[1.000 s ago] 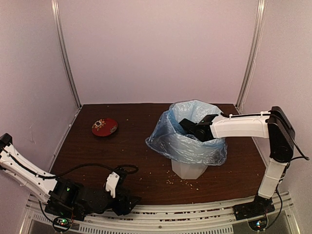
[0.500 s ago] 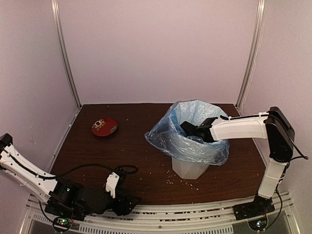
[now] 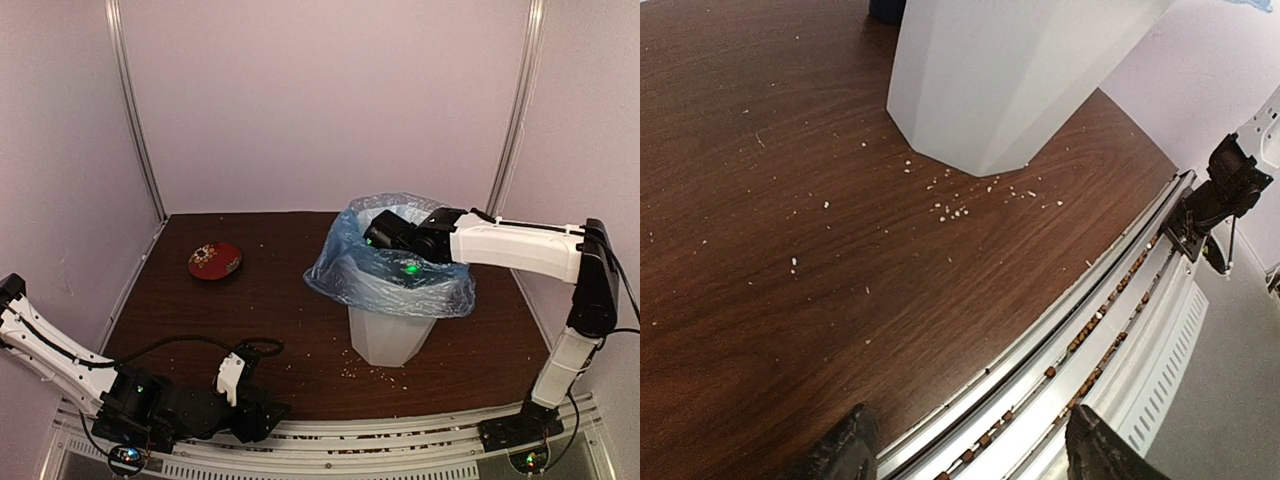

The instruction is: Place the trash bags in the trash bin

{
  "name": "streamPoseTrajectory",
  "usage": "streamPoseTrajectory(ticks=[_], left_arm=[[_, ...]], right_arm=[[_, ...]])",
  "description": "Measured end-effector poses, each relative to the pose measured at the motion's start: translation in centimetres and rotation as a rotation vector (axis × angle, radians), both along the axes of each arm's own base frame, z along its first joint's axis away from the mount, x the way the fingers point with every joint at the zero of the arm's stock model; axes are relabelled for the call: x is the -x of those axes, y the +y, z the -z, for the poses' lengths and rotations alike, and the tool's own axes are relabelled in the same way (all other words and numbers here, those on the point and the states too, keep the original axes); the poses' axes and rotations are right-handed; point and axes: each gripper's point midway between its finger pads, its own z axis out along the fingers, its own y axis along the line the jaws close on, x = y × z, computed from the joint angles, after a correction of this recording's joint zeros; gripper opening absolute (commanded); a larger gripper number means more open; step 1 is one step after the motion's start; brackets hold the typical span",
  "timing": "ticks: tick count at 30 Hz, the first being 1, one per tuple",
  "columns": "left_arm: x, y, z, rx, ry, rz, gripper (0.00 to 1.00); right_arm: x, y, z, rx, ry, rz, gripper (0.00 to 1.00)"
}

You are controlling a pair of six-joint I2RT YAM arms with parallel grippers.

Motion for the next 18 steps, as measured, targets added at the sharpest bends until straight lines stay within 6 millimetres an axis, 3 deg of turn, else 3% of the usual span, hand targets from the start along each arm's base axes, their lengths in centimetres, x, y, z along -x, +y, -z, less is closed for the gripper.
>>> streamPoseTrajectory(ticks=[4, 7, 14, 18], left_arm=[[0.0, -0.2, -0.3, 0.005, 0.001, 0.0, 0.67], [0.1, -0.5, -0.9, 0.019, 0.002, 0.0, 0.66], [-0.1, -0.9, -1.9, 0.034, -0.013, -0.004, 0.71], [-0.4, -1.1, -4.1, 0.11, -0.044, -0.021, 0.79]], right_arm=[[-0.6, 0.4, -3.3, -0.044, -0.057, 0.003, 0.0], [-0.6, 0.2, -3.7, -0.046, -0.062, 0.005, 0.0], [0.4, -0.8, -0.9, -0.002, -0.022, 0.004, 0.0], [1.1, -1.4, 1.2, 0.022, 0.008, 0.005, 0.0]])
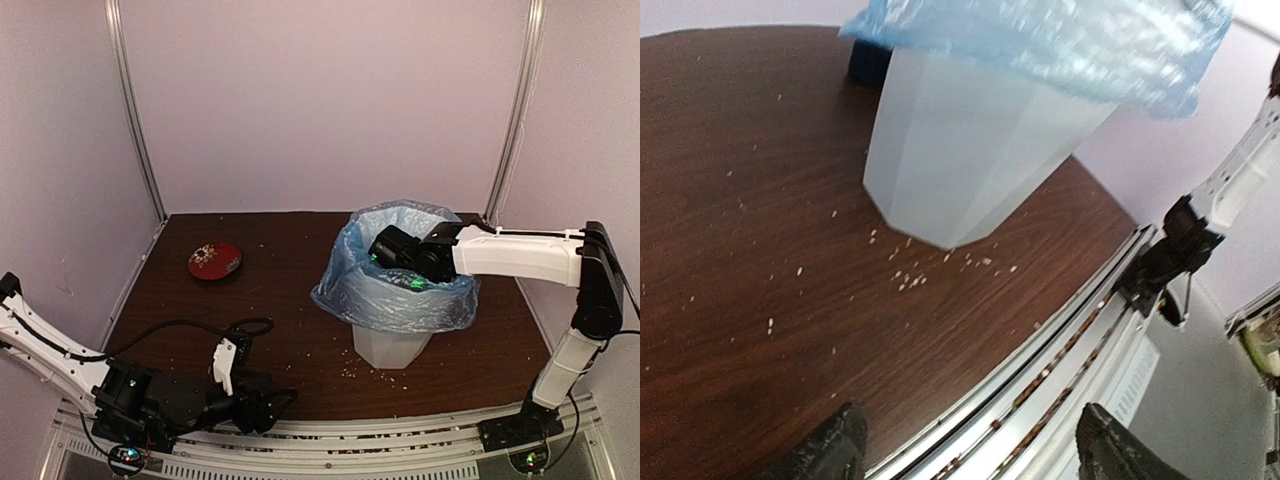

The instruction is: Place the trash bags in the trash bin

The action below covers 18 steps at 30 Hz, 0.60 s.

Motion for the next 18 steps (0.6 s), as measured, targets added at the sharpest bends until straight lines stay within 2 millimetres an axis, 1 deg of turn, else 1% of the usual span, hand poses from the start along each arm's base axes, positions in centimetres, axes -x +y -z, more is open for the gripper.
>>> streamPoseTrajectory(ticks=[3, 5, 7, 8, 10, 13, 15, 18], left_arm=[[-0.4, -0.2, -3.7, 0.159, -0.034, -0.012, 0.83], [-0.7, -0.2, -6.2, 0.267, -0.055, -0.029, 0.84], [-1.1, -0.4, -7.8, 0.347, -0.065, -0.044, 0.84], [-1.3, -0.7, -8.3, 0.371, -0.064, -0.052, 0.84], [-2.0, -1.5, -8.6, 0.4, -0.064, -0.073, 0.83], [-3.2, -3.2, -8.5, 0.43, -0.045, -0.099, 0.8], [-4.0, -4.3, -8.1, 0.469, -0.022, -0.109, 0.77], [-5.5, -5.5, -6.9, 0.525, 0.011, -0.12, 0.74]], right_arm=[[0.3, -0.2, 1.0, 0.007, 0.009, 0.001, 0.0], [0.2, -0.2, 1.2, 0.006, 0.008, 0.001, 0.0], [0.1, -0.1, 1.2, 0.0, 0.003, 0.001, 0.0], [0.0, 0.0, 1.3, -0.002, 0.001, 0.001, 0.0], [-0.1, 0.2, 1.6, -0.004, 0.001, 0.0, 0.0], [-0.2, 0.4, 2.2, 0.002, 0.01, -0.001, 0.0], [-0.2, 0.4, 2.8, 0.01, 0.02, -0.002, 0.0], [0.0, 0.4, 3.4, 0.016, 0.031, -0.004, 0.0]])
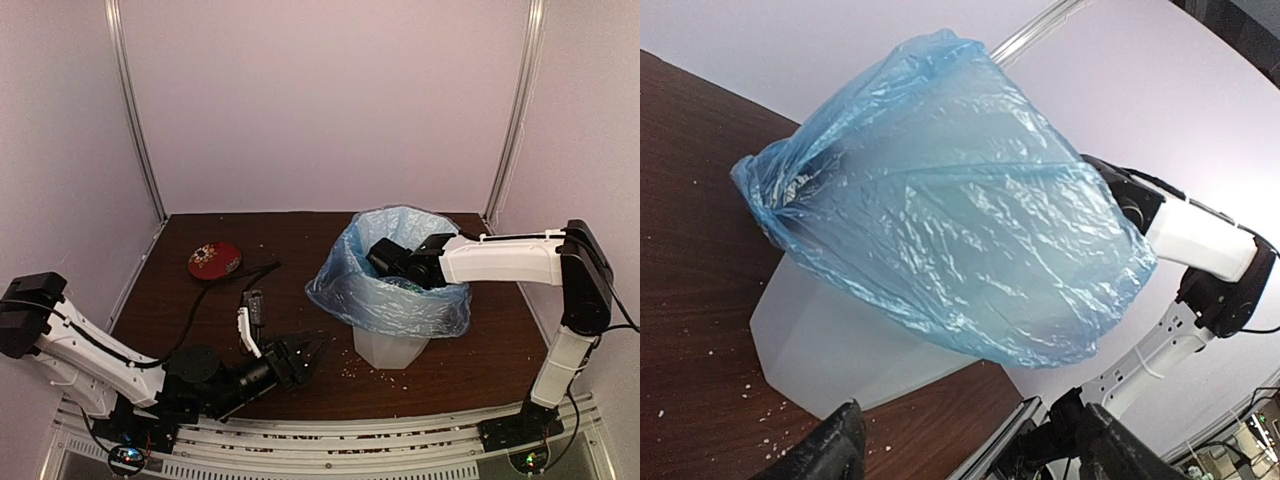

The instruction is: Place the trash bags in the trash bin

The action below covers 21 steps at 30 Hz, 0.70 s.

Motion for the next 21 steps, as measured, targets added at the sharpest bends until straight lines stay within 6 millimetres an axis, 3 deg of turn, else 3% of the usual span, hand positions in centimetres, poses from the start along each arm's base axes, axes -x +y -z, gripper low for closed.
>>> streamPoseTrajectory(ticks=[5, 10, 16, 21], left_arm=[[-1.7, -1.3, 1.2, 0.096, 0.015, 0.025, 0.75], [-3.0, -2.4, 0.4, 0.197, 0.024, 0.046, 0.7], [-4.9, -4.3, -0.3, 0.295, 0.05, 0.078, 0.38], [-5.5, -5.6, 1.6, 0.301, 0.094, 0.104, 0.03]], right_arm=[[0.0, 0.1, 0.1, -0.006, 0.0, -0.003, 0.0], [0.0, 0.1, 0.1, -0.006, 0.0, -0.005, 0.0], [0.0, 0.1, 0.1, -0.006, 0.0, -0.008, 0.0], [0.0, 0.1, 0.1, -0.007, 0.0, -0.008, 0.0]])
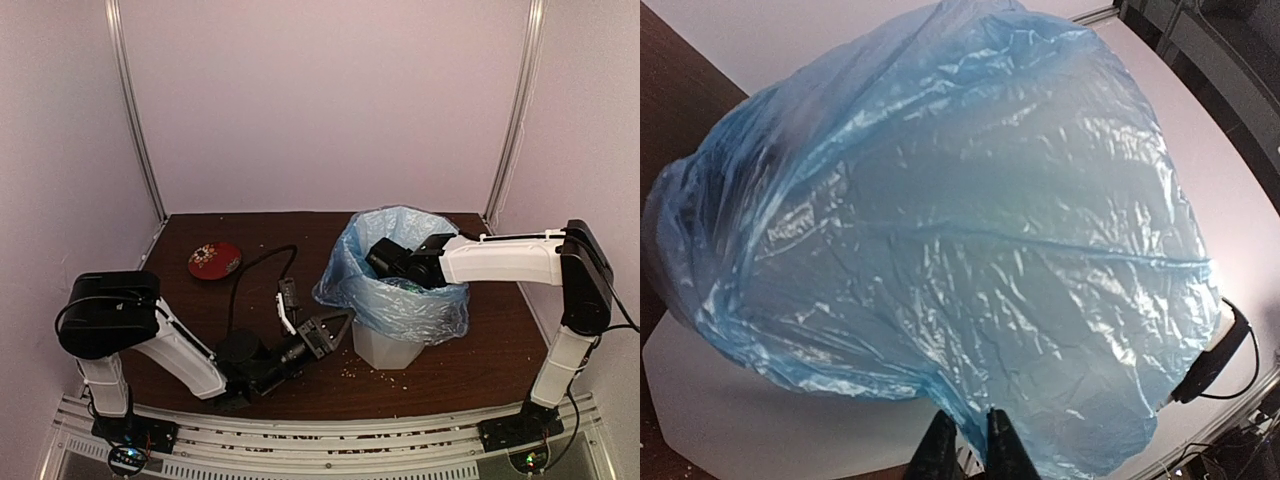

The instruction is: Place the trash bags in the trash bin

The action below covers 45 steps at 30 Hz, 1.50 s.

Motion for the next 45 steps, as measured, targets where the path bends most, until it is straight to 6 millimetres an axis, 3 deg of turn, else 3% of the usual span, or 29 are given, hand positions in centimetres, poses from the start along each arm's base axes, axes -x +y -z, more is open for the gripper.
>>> streamPoseTrajectory(ticks=[4, 8, 16, 18, 27, 37, 45], left_arm=[[0.1, -0.2, 0.6, 0.005, 0.015, 0.012, 0.0], [0.0, -0.1, 0.5, 0.016, 0.021, 0.006, 0.0], [-0.3, 0.6, 1.4, -0.005, 0.042, -0.021, 0.0], [-0.4, 0.8, 1.5, -0.008, 0.043, -0.026, 0.0], [-0.1, 1.8, -1.2, 0.027, 0.001, -0.035, 0.0], [0.5, 2.2, -3.4, 0.006, -0.065, -0.044, 0.0], [0.5, 2.1, -3.2, -0.037, -0.079, -0.051, 0.0]], right_arm=[[-0.1, 0.1, -0.4, -0.006, -0.006, 0.001, 0.01], [-0.2, 0.0, -2.1, -0.028, -0.035, 0.006, 0.02], [-1.7, 1.0, -10.8, -0.182, -0.201, 0.028, 0.05], [-1.8, 1.0, -11.7, -0.199, -0.222, 0.033, 0.06], [-1.8, 0.9, -10.4, -0.172, -0.198, 0.041, 0.11], [-3.0, 0.4, -13.6, -0.227, -0.263, 0.074, 0.33], [-3.7, -0.9, -15.4, -0.259, -0.3, 0.108, 0.41]])
